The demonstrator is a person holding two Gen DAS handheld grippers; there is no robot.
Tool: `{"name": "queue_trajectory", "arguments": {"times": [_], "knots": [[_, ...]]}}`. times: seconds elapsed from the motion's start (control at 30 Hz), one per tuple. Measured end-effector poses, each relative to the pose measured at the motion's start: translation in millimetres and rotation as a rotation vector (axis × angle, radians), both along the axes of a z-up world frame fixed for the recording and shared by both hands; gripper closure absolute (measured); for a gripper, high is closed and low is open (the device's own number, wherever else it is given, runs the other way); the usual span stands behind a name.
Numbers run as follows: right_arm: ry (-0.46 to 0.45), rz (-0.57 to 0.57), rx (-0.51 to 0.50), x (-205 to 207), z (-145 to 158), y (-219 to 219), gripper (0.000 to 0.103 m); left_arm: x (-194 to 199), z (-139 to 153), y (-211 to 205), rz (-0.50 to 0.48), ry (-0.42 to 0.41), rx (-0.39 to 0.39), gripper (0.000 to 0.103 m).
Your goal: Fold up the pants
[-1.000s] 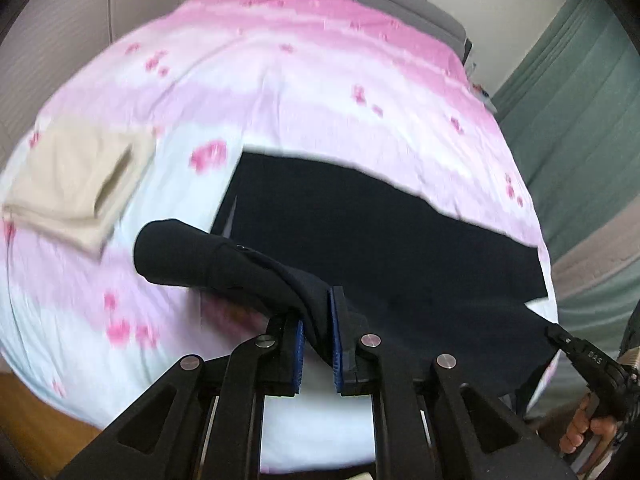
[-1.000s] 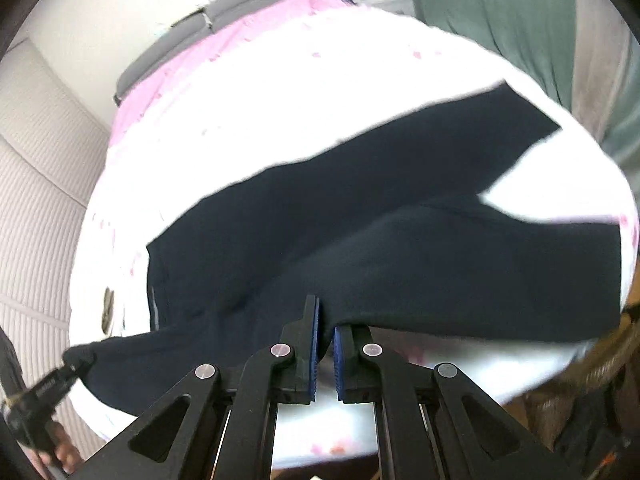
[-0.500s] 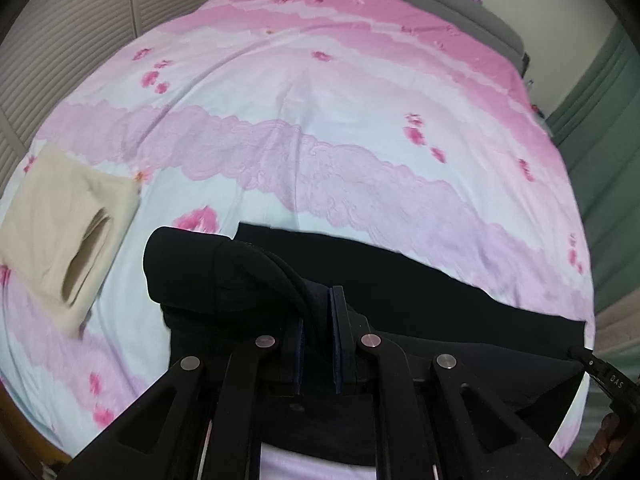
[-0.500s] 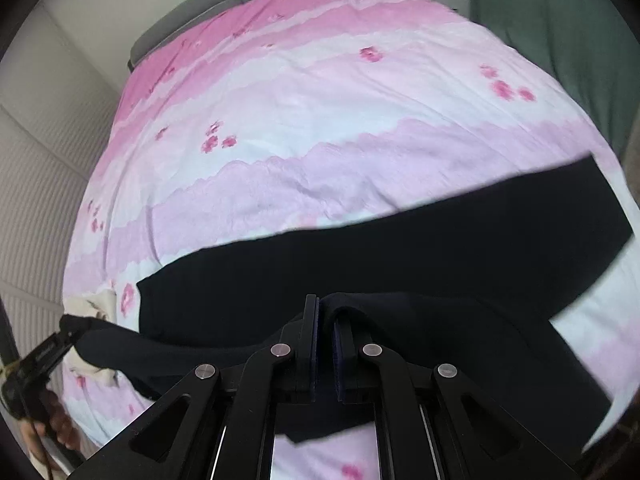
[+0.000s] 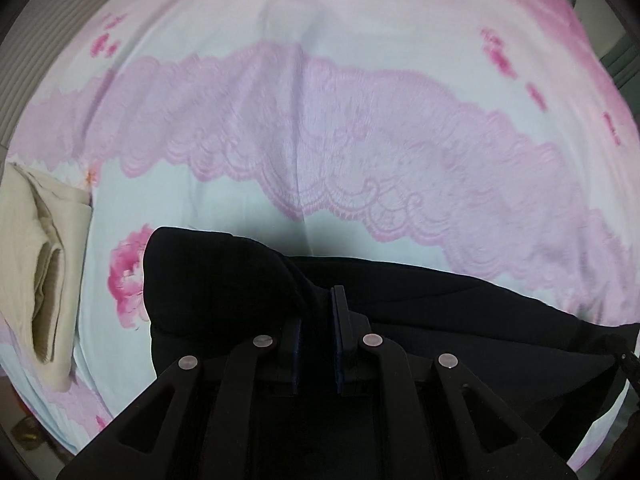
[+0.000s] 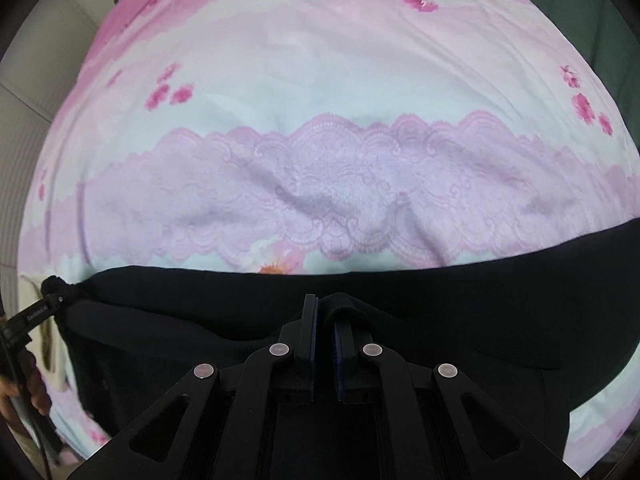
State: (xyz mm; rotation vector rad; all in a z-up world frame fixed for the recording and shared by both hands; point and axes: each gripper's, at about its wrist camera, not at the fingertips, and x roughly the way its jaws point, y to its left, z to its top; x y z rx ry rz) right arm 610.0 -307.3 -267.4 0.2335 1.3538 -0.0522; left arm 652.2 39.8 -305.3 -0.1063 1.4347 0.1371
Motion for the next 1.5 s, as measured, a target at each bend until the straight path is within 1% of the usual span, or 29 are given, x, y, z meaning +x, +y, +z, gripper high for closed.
{"name": "queue_trajectory", "arguments": {"times": [0.03,0.07,0.1,0.13,0.17,0.2,0.23,0.27,0.3,0.4,0.47,0.53,0.57,0.6,0.63,0.77,0.87,0.97,1.1,1.23,1.37,1.43,1.5], "knots": [[0.016,-0.003,0.0,3.2,-3.6,0.0,0.093,2.7,-1.2,0.6,0.007,0.016,-0.001,0.088],[0.031,-0.008,0.001,5.7,-5.9,0.5,0.089,5.4,0.8,2.0,0.018,0.027,-0.011,0.083],[0.037,-0.017,0.015,7.3,-5.8,0.6,0.076,6.7,7.3,3.6,0.023,0.011,-0.026,0.076],[0.036,-0.025,0.04,8.4,-4.4,0.6,0.06,6.9,15.7,4.3,0.021,-0.015,-0.027,0.048],[0.029,-0.034,0.073,7.9,-0.9,1.2,0.052,6.0,25.6,4.6,0.016,-0.051,-0.021,0.025],[0.019,-0.043,0.102,6.6,4.7,1.9,0.044,2.5,40.4,4.5,0.008,-0.112,-0.012,0.023],[0.0,-0.046,0.112,3.7,13.0,3.4,0.044,-1.5,54.0,3.5,-0.007,-0.157,0.001,0.023],[-0.023,-0.04,0.109,0.3,21.3,5.4,0.044,-4.9,64.8,0.7,-0.036,-0.182,0.013,0.023],[-0.048,-0.03,0.102,-4.0,30.6,7.8,0.043,-11.8,77.7,-5.9,-0.101,-0.209,0.024,0.023],[-0.117,0.02,0.076,-20.3,60.4,15.3,0.043,-39.6,102.1,-25.8,-0.254,-0.27,0.057,0.023],[-0.159,0.041,0.053,-38.6,80.5,16.1,0.041,-54.5,113.3,-37.4,-0.33,-0.293,0.068,0.023],[-0.187,0.046,0.018,-58.8,95.8,12.3,0.037,-83.9,126.1,-57.6,-0.421,-0.326,0.053,0.023],[-0.2,0.044,-0.005,-73.5,102.9,8.6,0.036,-92.8,128.5,-64.2,-0.443,-0.338,0.044,0.023],[-0.209,0.044,-0.031,-89.1,108.6,5.6,0.036,-113.0,133.3,-76.4,-0.487,-0.356,0.022,0.023],[-0.214,0.039,-0.06,-105.9,113.1,2.3,0.036,-125.3,137.8,-87.6,-0.528,-0.365,0.007,0.023],[-0.216,-0.009,-0.127,-169.1,124.0,-13.6,0.036,-180.5,148.2,-124.9,-0.677,-0.412,-0.037,0.021],[-0.198,-0.071,-0.141,-220.7,125.5,-31.3,0.036,-216.9,149.8,-154.1,-0.775,-0.421,-0.077,0.019],[-0.169,-0.13,-0.159,-266.6,120.5,-47.5,0.036,-245.8,145.4,-183.0,-0.858,-0.395,-0.127,0.018],[-0.104,-0.203,-0.177,-316.0,104.9,-63.6,0.036,-277.8,137.5,-215.9,-0.938,-0.351,-0.151,0.018],[-0.034,-0.22,-0.195,-351.1,80.7,-72.3,0.036,-301.4,126.4,-237.0,-0.96,-0.303,-0.154,0.018],[0.042,-0.189,-0.197,-372.5,39.1,-80.1,0.036,-318.6,108.9,-255.9,-0.971,-0.26,-0.095,0.018],[0.107,-0.16,-0.203,-378.8,9.6,-85.7,0.036,-322.4,104.4,-264.2,-0.963,-0.233,-0.08,0.018],[0.16,-0.144,-0.198,-384.9,-12.6,-90.3,0.036,-326.7,100.3,-272.1,-0.962,-0.213,-0.066,0.018]]}}
